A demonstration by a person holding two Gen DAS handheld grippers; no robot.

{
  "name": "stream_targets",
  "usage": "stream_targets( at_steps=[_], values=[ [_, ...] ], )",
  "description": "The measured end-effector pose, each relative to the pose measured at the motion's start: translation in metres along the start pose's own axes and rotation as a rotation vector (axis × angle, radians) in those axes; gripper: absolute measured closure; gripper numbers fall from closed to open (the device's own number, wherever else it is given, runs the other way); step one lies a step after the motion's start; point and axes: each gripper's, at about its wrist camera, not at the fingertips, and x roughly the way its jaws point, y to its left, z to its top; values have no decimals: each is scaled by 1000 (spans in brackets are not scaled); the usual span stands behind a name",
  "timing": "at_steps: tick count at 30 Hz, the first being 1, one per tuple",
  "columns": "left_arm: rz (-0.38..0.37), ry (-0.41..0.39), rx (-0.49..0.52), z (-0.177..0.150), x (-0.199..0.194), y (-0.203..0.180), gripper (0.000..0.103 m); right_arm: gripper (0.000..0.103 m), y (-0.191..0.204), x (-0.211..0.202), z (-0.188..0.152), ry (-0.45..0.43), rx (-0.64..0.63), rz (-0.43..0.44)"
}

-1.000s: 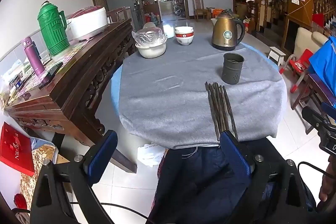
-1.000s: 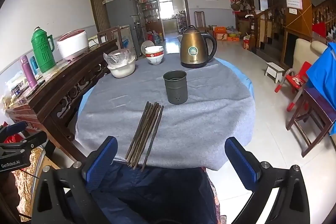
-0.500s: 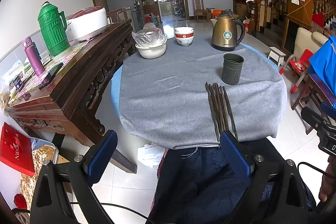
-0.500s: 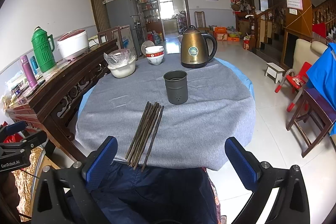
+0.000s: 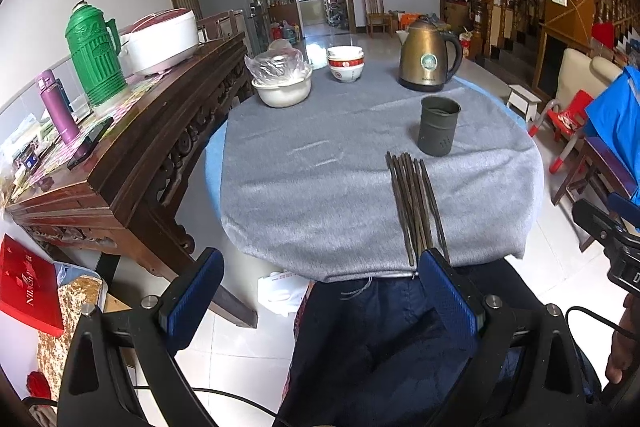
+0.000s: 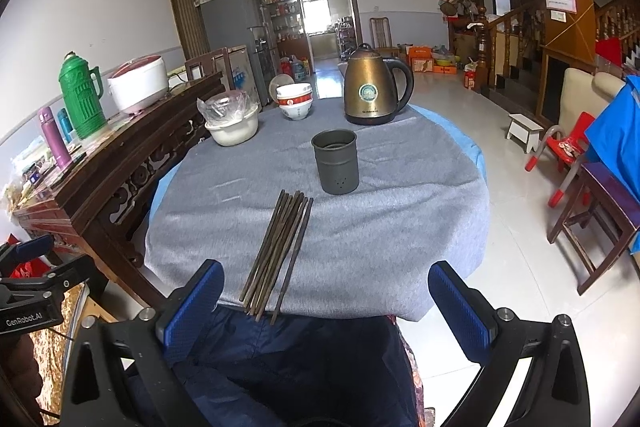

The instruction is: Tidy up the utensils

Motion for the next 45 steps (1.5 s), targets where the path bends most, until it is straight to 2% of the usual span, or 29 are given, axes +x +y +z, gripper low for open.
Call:
stream_targets(
  at_steps=[4,12,45],
  values=[
    [5,-29,-28,3,-3,4,5,0,-2,-6,3,-37,10,-6],
    [8,-19,-20,2,1,1,5,0,-4,-8,4,-45,16,-5],
    [15,-21,-25,1,0,4,5,0,-3,-5,2,-39,20,2]
  ],
)
